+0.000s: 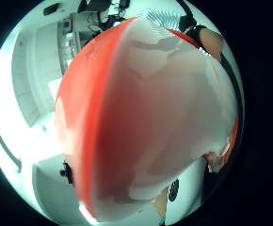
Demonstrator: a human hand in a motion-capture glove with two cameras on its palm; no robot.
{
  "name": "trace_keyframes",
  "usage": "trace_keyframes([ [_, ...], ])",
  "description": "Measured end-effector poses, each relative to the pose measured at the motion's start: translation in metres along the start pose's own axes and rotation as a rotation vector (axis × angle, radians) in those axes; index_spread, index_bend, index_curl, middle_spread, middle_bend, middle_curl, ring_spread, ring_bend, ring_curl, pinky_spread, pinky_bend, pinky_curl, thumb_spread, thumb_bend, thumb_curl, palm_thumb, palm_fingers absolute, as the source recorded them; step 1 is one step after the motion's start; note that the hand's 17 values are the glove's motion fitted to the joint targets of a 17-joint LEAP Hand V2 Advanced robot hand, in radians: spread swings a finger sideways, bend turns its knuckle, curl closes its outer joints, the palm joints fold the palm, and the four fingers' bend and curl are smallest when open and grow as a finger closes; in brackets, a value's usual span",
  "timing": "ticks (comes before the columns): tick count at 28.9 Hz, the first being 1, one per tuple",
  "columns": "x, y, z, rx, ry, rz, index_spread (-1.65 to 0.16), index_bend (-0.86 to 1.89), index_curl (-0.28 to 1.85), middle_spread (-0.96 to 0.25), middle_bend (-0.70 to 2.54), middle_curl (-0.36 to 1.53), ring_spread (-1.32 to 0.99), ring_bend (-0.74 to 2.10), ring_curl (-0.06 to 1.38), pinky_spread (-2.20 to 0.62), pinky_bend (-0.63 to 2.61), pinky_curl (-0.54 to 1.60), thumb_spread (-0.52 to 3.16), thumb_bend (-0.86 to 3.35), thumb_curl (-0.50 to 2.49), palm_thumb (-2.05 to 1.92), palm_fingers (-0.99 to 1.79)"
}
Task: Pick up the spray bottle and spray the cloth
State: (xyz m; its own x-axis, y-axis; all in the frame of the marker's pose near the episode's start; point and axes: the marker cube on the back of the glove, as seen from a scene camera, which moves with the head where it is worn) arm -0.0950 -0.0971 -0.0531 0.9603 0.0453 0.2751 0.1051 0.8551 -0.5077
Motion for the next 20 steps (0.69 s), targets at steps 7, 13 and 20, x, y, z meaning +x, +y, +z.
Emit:
trace_keyframes([
  [7,0.044,-0.024,0.072,-0.124,-0.063,0.057,-0.35,0.0,0.03,-0.11,0.72,0.52,-0.12,0.82,0.45,-0.06,0.49,0.37,0.55,-0.02,0.7,0.98,1.05],
  [13,0.005,-0.002,0.01,-0.003,-0.003,0.014,-0.35,0.01,0.03,-0.1,0.71,0.52,-0.12,0.81,0.45,-0.05,0.48,0.37,0.55,-0.02,0.71,0.99,1.04],
  [20,0.02,-0.007,0.038,-0.028,0.007,0.065,-0.35,0.0,0.02,-0.11,0.71,0.52,-0.12,0.81,0.45,-0.05,0.49,0.37,0.56,-0.03,0.72,0.99,1.05],
])
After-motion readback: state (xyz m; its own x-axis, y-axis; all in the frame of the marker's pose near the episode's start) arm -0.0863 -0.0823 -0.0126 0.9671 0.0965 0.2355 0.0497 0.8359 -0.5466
